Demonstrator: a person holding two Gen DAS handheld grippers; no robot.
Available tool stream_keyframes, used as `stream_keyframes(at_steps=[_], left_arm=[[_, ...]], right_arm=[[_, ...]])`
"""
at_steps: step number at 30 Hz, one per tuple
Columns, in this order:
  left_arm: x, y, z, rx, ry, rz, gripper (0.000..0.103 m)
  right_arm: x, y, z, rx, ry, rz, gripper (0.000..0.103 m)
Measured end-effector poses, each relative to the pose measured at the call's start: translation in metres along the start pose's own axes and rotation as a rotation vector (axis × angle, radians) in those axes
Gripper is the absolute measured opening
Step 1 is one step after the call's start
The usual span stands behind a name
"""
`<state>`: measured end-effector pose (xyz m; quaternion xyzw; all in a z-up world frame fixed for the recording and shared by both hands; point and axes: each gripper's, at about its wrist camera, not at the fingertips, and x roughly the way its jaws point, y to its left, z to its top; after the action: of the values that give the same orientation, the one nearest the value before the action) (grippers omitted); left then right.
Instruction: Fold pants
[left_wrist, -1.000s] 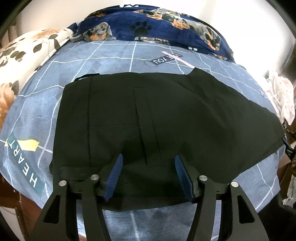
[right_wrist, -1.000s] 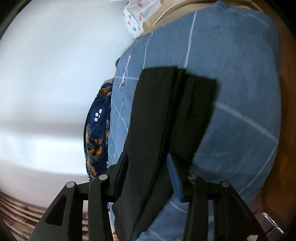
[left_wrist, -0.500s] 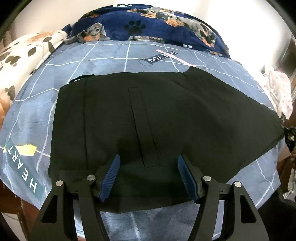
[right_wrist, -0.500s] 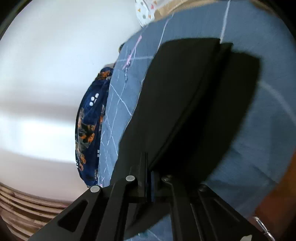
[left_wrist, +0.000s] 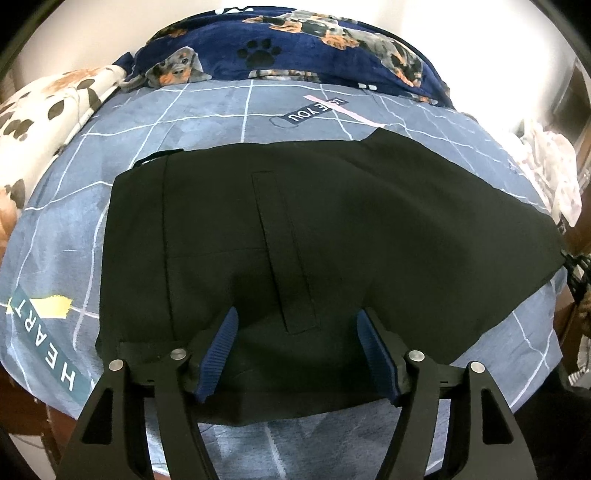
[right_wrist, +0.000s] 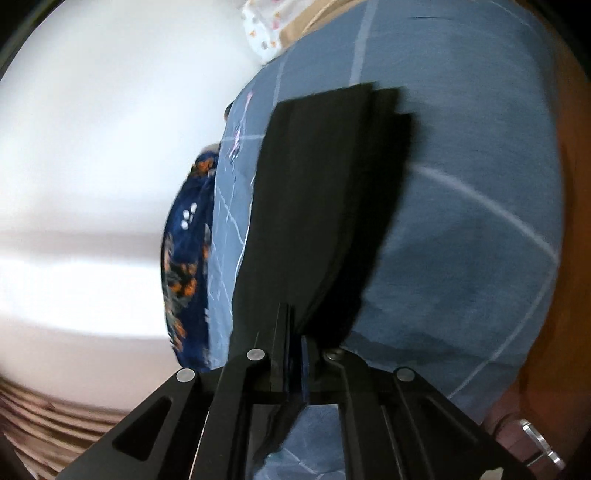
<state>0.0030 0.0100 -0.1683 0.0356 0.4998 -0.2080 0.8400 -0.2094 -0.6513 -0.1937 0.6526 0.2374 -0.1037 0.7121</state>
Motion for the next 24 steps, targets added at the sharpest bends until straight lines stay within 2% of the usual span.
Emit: stream_keyframes(at_steps=[4, 8, 13, 16, 18, 19, 21, 22, 24], left_arm=[[0.001, -0.004, 0.0, 0.018, 0.003, 0.006, 0.072], [0.002, -0.005, 0.0, 0.013, 0.0, 0.0, 0.073], [0.002, -0.006, -0.001, 0.014, -0.01, -0.001, 0.073], [0.002, -0.006, -0.002, 0.01, -0.015, -0.004, 0.075], [0.002, -0.005, -0.002, 0.007, -0.015, -0.005, 0.075], [0.002, -0.005, -0.001, 0.003, -0.015, -0.008, 0.075], [-0.001, -0.002, 0.0, -0.024, -0.017, -0.026, 0.075], [-0.003, 0.001, 0.001, -0.048, -0.018, -0.044, 0.075], [-0.008, 0.01, 0.003, -0.101, -0.027, -0.068, 0.075]], right_arm=[[-0.011, -0.001, -0.002, -0.024, -0.026, -0.021, 0.004], [-0.014, 0.007, -0.002, -0.073, -0.028, -0.08, 0.002], [-0.01, -0.001, 0.002, -0.019, -0.03, -0.025, 0.003], [-0.018, -0.01, 0.004, 0.06, -0.065, 0.038, 0.015], [-0.027, -0.007, 0.005, 0.048, -0.096, 0.048, 0.032], [-0.033, -0.004, 0.005, 0.032, -0.11, 0.042, 0.037], [-0.039, -0.001, 0.006, 0.022, -0.128, 0.048, 0.058], [-0.04, -0.001, 0.007, 0.029, -0.133, 0.044, 0.061], [-0.039, -0.003, 0.005, 0.05, -0.131, 0.051, 0.062]])
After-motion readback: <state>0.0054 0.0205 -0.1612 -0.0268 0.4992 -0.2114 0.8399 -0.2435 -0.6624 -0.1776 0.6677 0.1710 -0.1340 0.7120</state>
